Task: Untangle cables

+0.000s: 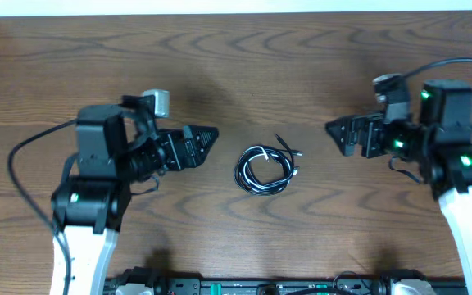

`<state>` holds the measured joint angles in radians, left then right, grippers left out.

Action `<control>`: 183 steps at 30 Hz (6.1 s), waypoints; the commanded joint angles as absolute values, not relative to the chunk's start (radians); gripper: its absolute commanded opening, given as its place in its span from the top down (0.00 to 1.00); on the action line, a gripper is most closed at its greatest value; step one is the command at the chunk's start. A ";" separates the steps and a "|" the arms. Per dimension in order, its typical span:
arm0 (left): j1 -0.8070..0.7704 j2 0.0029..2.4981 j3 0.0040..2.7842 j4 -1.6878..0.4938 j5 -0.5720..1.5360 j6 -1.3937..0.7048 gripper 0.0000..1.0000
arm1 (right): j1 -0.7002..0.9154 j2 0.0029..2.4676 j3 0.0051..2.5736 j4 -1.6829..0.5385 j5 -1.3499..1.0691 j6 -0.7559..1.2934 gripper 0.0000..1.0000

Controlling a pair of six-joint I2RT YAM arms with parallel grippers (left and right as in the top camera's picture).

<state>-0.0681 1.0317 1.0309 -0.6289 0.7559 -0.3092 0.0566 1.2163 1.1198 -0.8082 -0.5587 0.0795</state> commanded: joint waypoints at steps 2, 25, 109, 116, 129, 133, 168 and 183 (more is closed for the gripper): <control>-0.131 1.126 1.045 -0.621 0.888 -0.258 0.26 | 0.093 1.280 1.135 -0.847 -0.635 -0.060 0.01; -0.577 1.626 1.045 -0.529 -0.012 -0.223 0.39 | 0.212 1.303 1.129 -0.835 -0.496 -0.064 0.01; -0.577 1.269 1.084 -0.382 0.203 0.157 0.93 | 0.342 1.449 1.117 -0.705 0.136 0.317 0.99; -0.577 1.267 1.084 -0.512 -0.192 0.087 0.93 | 0.258 1.448 1.117 -0.843 0.547 0.561 0.99; -0.577 1.267 1.084 -0.519 -0.295 -0.058 0.93 | 0.213 1.448 1.117 -0.624 -0.672 -0.181 0.99; -0.577 1.267 1.084 -0.509 -0.129 -0.058 0.58 | 0.250 1.448 1.117 -0.638 -0.874 -0.355 0.99; -0.577 1.274 1.084 -0.427 0.046 -0.057 0.13 | 0.398 1.423 1.119 -0.635 -0.130 -0.064 0.99; -0.577 1.281 1.084 -0.428 0.160 -0.034 0.07 | 0.394 1.423 1.119 -0.587 -0.404 -0.086 0.99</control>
